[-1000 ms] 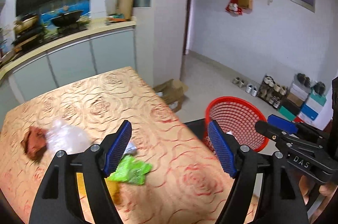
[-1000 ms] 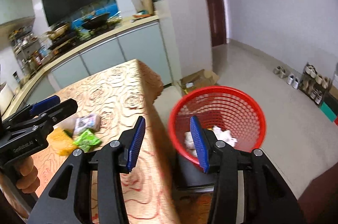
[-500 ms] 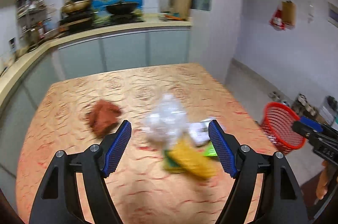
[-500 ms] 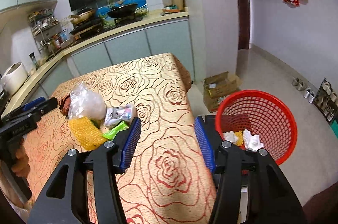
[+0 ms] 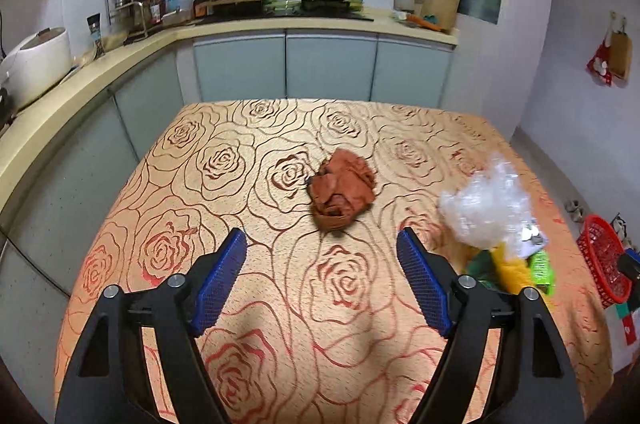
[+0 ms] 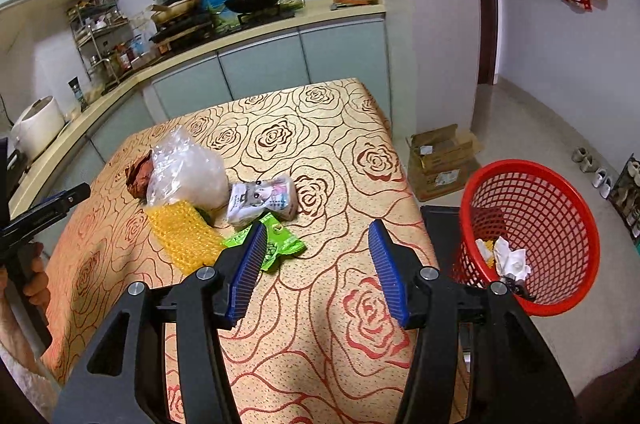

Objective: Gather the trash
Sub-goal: 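Move both tools back over the remaining trash on the table, then grasp the brown cloth with the left tool while the right tool grasps the green snack packet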

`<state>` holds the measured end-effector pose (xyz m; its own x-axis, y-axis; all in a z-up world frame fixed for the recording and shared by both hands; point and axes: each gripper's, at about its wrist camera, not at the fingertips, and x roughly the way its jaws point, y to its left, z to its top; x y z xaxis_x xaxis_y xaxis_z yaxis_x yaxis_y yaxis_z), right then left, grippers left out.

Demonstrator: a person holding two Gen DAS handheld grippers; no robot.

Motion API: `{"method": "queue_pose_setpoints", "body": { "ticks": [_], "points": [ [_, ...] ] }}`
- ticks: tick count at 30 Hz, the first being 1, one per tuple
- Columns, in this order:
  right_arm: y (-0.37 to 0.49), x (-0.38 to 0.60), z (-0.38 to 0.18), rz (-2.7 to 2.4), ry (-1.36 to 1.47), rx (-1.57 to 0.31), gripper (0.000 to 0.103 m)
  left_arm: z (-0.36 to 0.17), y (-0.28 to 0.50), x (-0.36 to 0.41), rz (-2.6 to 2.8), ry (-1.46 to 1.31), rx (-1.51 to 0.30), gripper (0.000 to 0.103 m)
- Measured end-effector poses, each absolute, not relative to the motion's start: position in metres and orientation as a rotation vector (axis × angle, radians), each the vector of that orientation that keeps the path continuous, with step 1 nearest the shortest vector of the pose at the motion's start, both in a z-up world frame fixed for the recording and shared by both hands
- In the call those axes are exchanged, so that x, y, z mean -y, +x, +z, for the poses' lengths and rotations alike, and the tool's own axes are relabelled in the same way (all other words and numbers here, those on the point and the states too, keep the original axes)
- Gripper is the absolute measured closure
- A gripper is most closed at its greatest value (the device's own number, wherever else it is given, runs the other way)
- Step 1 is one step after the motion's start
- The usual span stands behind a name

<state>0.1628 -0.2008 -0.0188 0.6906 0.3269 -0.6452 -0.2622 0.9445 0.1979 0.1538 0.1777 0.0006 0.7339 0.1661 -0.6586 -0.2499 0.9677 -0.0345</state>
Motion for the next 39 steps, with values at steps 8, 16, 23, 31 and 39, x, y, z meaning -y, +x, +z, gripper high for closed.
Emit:
{"method": "queue_pose_setpoints", "body": {
  "ticks": [8,16,23,31,39],
  "points": [
    [0.169,0.199,-0.025,0.321,0.089,-0.755,0.051,-0.016,0.196,-0.183,0.211,-0.089,-0.757,0.025],
    [0.177,0.2,-0.031,0.308,0.089,-0.771,0.047,-0.043,0.252,-0.18,0.207,-0.05,-0.831,0.024],
    [0.188,0.201,-0.04,0.302,0.093,-0.795,0.046,-0.056,0.277,-0.172,0.193,-0.038,-0.853,0.024],
    [0.193,0.202,-0.046,0.3,0.099,-0.807,0.046,-0.057,0.293,-0.163,0.175,-0.012,-0.841,0.033],
    [0.189,0.203,-0.049,0.297,0.104,-0.815,0.046,-0.062,0.292,-0.164,0.193,0.031,-0.846,0.051]
  ]
}}
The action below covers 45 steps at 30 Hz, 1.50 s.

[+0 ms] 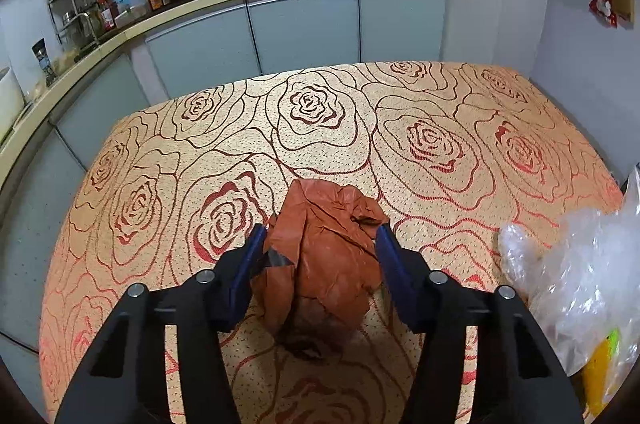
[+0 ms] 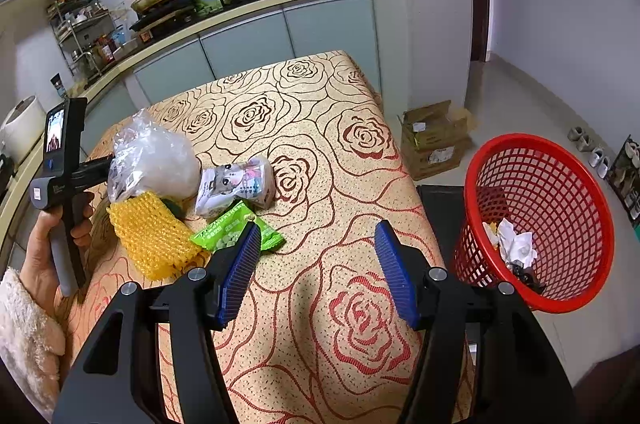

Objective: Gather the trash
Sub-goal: 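Grasp the brown cloth with the left tool while the right tool grasps the green snack packet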

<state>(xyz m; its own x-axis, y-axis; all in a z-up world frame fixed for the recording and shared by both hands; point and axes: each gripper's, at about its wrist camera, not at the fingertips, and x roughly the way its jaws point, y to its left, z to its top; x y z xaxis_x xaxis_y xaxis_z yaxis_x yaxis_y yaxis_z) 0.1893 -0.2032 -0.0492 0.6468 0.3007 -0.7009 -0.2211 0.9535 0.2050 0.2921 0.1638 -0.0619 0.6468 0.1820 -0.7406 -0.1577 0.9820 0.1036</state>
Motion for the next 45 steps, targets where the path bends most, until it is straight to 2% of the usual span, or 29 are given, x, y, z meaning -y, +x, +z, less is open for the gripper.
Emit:
{"method": "queue_pose_setpoints", "body": {
  "ticks": [12,19,26,34,35,38,45],
  "points": [
    [0.182,0.177,-0.048,0.373,0.058,-0.802,0.046,-0.025,0.227,-0.16,0.196,0.016,-0.764,0.053],
    [0.202,0.148,-0.067,0.47,-0.054,-0.856,0.046,-0.003,0.185,-0.16,0.195,-0.034,-0.709,0.053],
    [0.21,0.13,-0.081,0.539,-0.139,-0.903,0.04,0.001,0.169,-0.16,0.216,-0.029,-0.694,0.053],
    [0.22,0.124,-0.085,0.566,-0.172,-0.922,0.039,0.0,0.161,-0.157,0.205,-0.025,-0.689,0.053],
    [0.222,0.125,-0.086,0.563,-0.162,-0.923,0.041,0.0,0.159,-0.158,0.206,-0.029,-0.687,0.053],
    [0.223,0.128,-0.088,0.566,-0.136,-0.937,0.056,0.001,0.154,-0.16,0.209,-0.041,-0.682,0.053],
    [0.21,0.135,-0.081,0.554,-0.107,-0.909,0.059,0.001,0.147,-0.162,0.221,-0.045,-0.679,0.053]
  ]
}}
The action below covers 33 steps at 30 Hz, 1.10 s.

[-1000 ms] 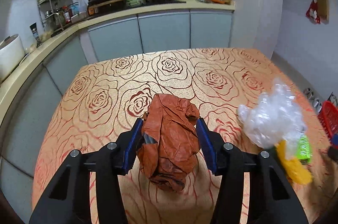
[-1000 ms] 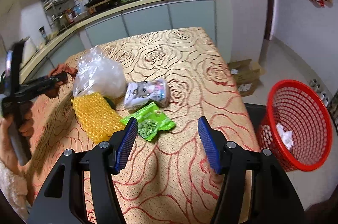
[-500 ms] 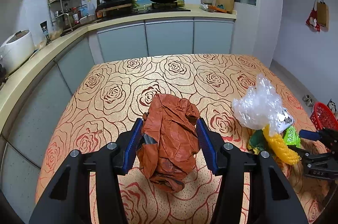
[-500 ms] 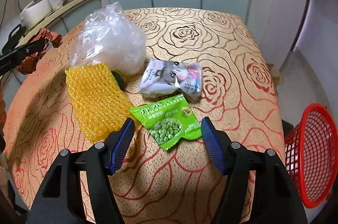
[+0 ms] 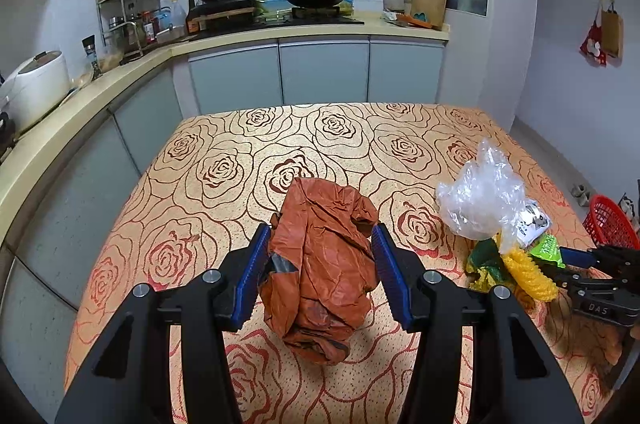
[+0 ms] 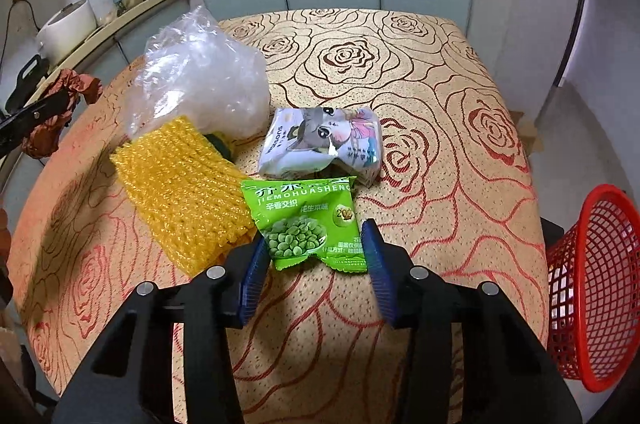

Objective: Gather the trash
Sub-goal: 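Grasp the brown cloth with the left tool while the right tool grasps the green snack packet, then carry the brown cloth and green snack packet over the red basket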

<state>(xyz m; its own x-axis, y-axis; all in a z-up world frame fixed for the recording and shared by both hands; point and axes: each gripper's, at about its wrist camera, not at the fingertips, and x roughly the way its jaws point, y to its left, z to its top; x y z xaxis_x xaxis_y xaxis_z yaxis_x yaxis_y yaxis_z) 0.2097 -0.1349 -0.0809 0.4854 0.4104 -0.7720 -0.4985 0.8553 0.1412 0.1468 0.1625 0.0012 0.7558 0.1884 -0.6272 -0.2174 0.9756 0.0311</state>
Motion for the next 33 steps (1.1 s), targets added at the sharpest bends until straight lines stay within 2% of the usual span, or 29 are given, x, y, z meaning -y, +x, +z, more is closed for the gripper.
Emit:
{"method": "queue_pose_setpoints", "body": {
  "ticks": [13,33],
  "points": [
    [0.182,0.162,-0.023,0.508,-0.008,-0.729,0.059,0.032,0.128,-0.147,0.198,-0.054,-0.584,0.053],
    [0.153,0.22,0.047,0.403,0.088,-0.54,0.059,0.077,0.126,-0.043,-0.001,0.024,-0.454,0.053]
  ]
}}
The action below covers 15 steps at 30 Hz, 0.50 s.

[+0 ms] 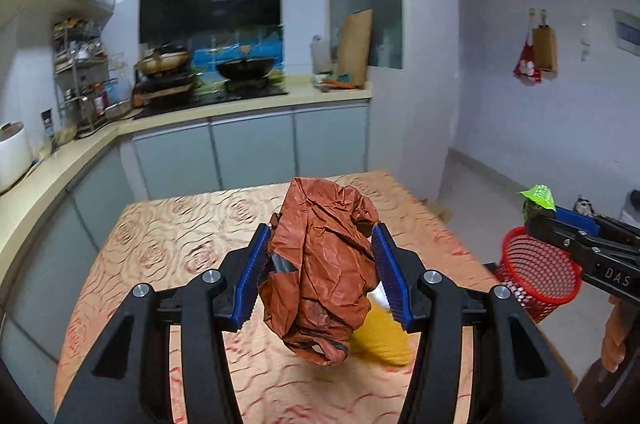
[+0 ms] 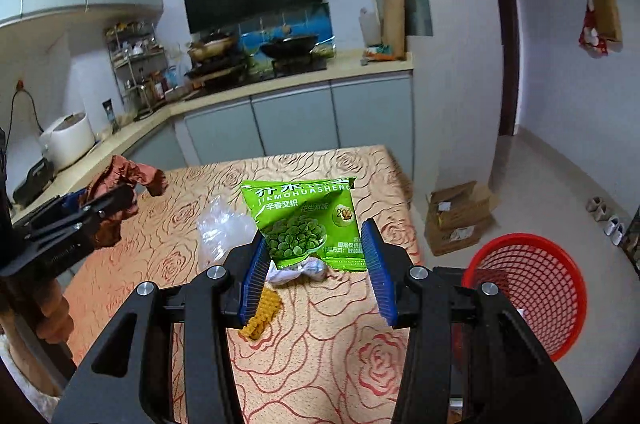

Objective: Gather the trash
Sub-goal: 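Carry the brown cloth and green snack packet over the red basket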

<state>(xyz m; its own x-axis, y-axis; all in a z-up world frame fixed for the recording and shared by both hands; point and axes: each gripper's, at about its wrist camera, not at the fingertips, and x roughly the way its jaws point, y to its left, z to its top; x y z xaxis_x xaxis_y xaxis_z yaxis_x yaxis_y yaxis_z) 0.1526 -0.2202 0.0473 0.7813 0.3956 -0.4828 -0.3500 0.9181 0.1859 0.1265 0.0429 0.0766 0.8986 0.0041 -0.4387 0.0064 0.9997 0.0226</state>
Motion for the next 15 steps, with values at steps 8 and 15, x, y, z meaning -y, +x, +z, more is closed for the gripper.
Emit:
{"method": "queue_pose_setpoints", "body": {
  "ticks": [8,15],
  "points": [
    [0.142,0.259,0.055,0.324,0.12,-0.507,0.059,0.084,0.133,0.004,-0.109,0.048,-0.428,0.053],
    [0.138,0.289,0.054,0.256,0.146,-0.501,0.059,0.085,0.14,0.037,-0.195,0.053,-0.423,0.052]
  ]
}}
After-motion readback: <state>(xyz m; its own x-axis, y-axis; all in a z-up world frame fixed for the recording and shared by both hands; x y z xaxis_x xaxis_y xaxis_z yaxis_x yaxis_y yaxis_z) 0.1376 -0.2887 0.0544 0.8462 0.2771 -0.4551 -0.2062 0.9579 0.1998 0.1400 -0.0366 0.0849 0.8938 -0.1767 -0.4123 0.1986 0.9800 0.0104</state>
